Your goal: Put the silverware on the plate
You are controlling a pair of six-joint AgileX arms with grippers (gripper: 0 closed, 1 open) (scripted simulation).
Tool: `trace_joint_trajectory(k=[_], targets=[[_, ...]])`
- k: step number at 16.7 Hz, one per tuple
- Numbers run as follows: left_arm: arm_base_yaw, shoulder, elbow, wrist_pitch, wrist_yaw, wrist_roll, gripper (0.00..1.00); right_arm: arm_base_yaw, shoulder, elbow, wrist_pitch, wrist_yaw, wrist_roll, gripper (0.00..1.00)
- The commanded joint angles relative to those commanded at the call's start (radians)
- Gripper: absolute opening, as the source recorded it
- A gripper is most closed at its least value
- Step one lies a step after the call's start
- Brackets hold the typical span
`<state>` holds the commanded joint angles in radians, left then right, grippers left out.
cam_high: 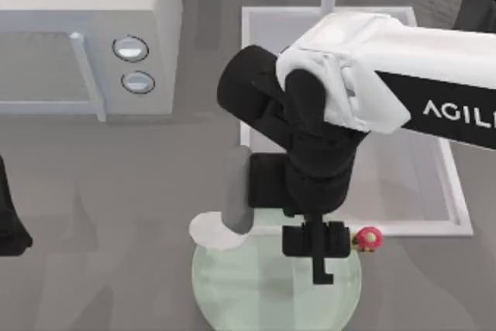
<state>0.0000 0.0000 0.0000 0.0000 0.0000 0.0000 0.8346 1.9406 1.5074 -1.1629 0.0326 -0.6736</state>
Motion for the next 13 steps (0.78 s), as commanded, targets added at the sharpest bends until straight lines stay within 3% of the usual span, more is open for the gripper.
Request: trace_joint_trajectory(k=[13], targets=[[0.000,0.000,0.000,0.000,0.000,0.000,1.00,0.008,0.010,-0.019,0.102,-0.019,-0.014,0.00]])
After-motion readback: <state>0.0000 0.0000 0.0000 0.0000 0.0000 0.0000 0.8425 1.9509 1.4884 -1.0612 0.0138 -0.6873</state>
